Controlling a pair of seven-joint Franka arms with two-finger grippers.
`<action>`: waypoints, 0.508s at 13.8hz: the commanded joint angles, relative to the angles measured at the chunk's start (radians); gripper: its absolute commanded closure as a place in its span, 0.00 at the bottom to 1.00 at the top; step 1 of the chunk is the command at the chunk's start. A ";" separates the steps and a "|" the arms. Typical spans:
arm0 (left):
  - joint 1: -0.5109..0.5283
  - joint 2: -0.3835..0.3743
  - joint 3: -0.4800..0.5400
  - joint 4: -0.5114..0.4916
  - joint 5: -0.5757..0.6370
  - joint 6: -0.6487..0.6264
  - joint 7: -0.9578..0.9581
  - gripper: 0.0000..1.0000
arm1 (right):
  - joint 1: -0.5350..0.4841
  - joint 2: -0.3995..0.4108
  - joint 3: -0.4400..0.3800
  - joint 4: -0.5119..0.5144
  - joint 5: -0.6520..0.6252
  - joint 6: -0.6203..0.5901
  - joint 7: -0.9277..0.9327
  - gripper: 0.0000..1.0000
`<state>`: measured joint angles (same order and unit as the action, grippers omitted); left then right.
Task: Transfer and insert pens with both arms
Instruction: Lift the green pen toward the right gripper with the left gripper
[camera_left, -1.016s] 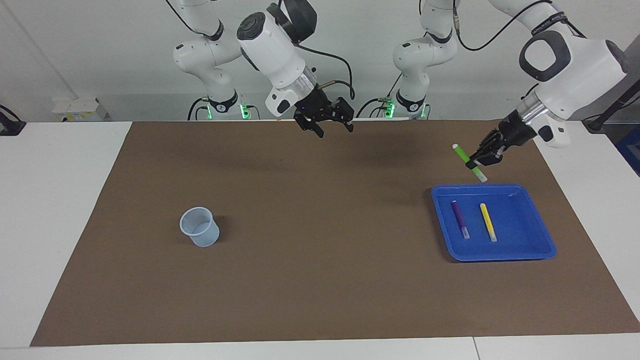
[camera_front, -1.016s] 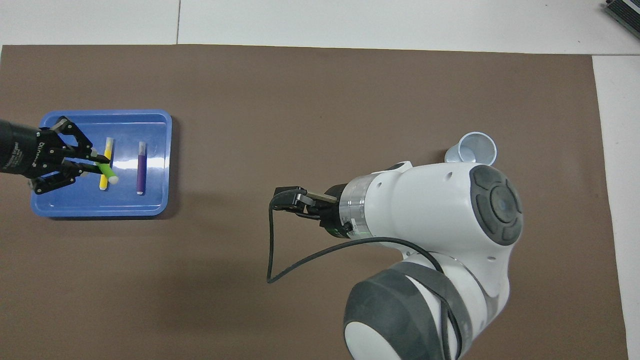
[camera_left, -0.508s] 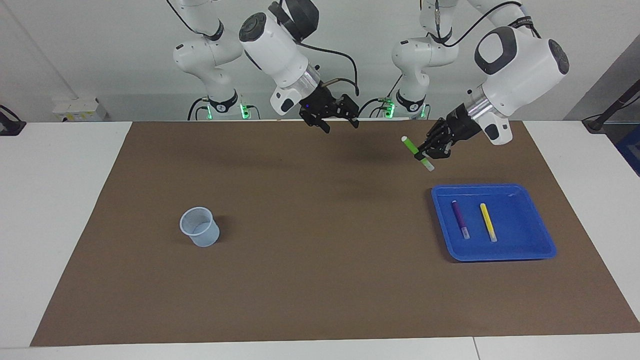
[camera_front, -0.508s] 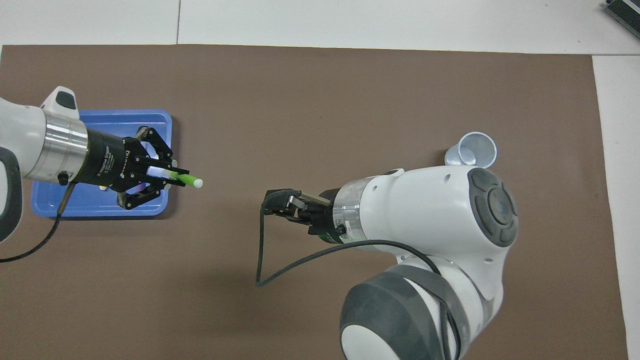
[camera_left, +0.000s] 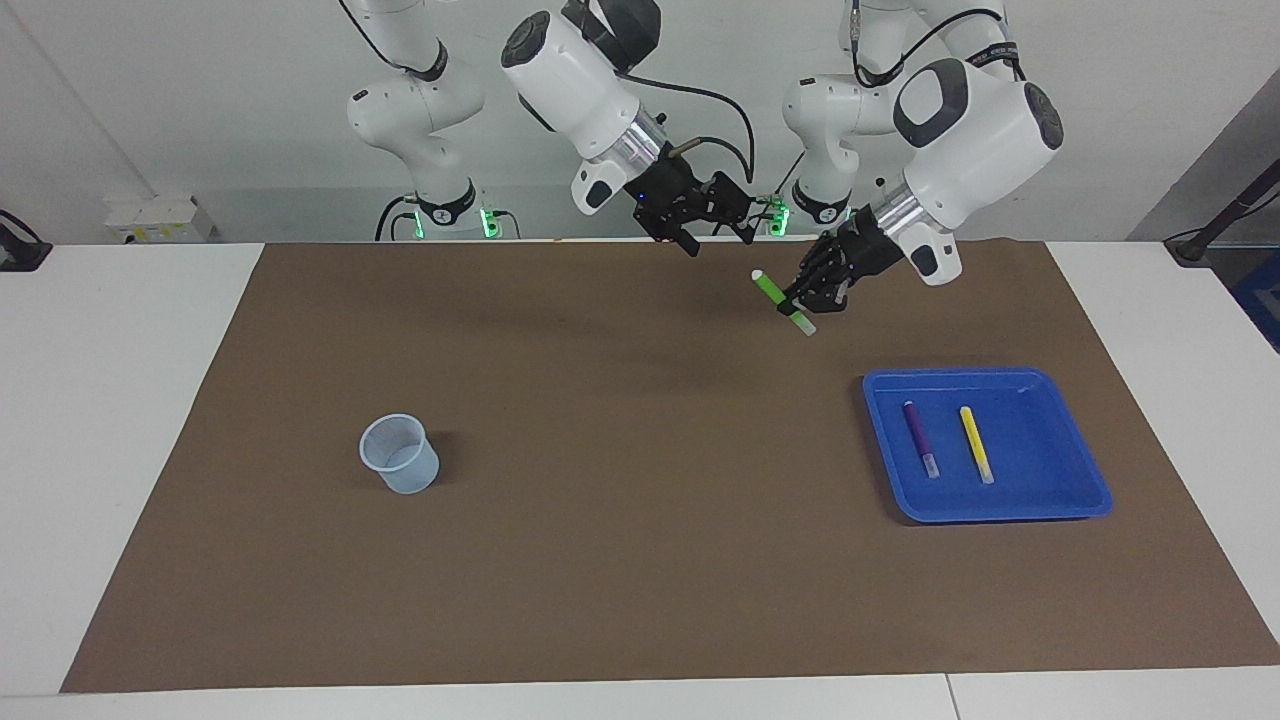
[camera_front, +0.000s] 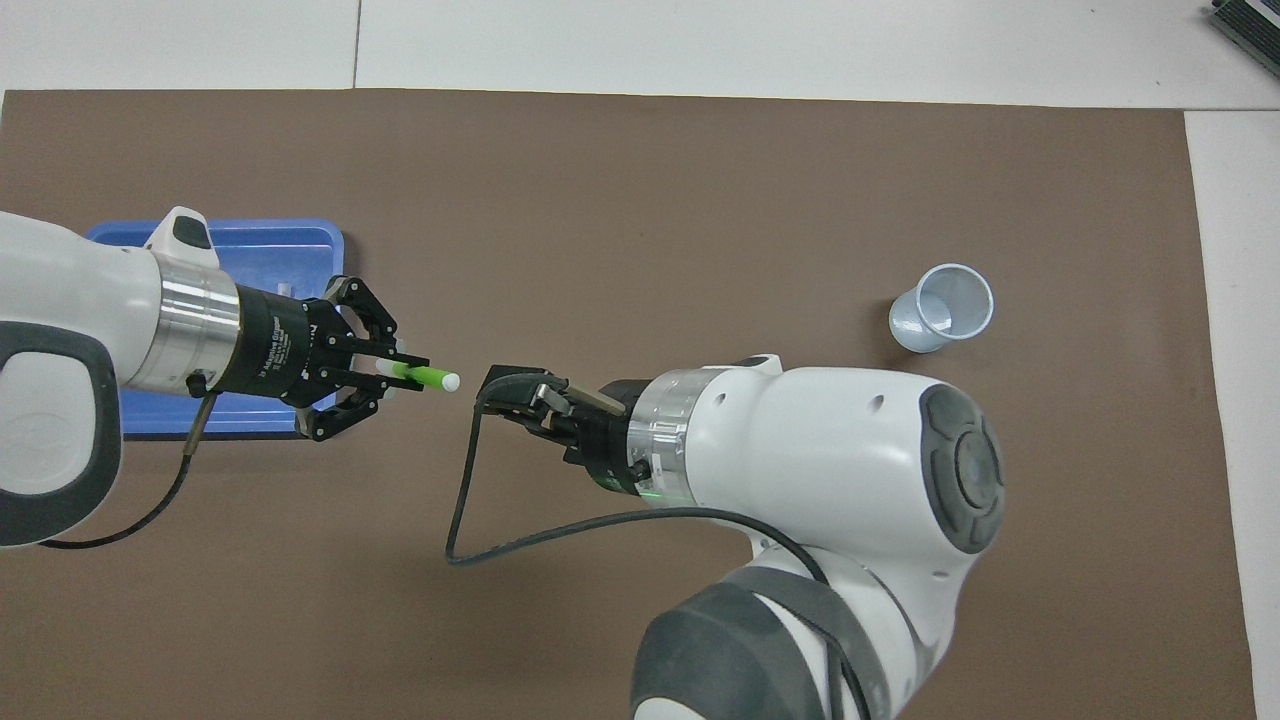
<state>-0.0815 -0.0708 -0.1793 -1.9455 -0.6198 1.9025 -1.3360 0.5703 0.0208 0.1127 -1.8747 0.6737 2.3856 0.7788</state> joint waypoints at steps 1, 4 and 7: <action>-0.030 -0.034 0.015 -0.047 -0.044 0.032 -0.025 1.00 | -0.004 0.019 0.002 0.003 0.017 0.027 -0.004 0.08; -0.086 -0.034 0.018 -0.056 -0.069 0.075 -0.087 1.00 | -0.016 0.033 0.002 0.008 0.015 0.030 -0.045 0.19; -0.098 -0.034 0.017 -0.058 -0.072 0.093 -0.091 1.00 | -0.017 0.044 0.002 0.014 0.015 0.058 -0.067 0.22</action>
<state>-0.1547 -0.0713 -0.1786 -1.9628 -0.6683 1.9640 -1.4150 0.5644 0.0501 0.1064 -1.8734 0.6737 2.4210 0.7466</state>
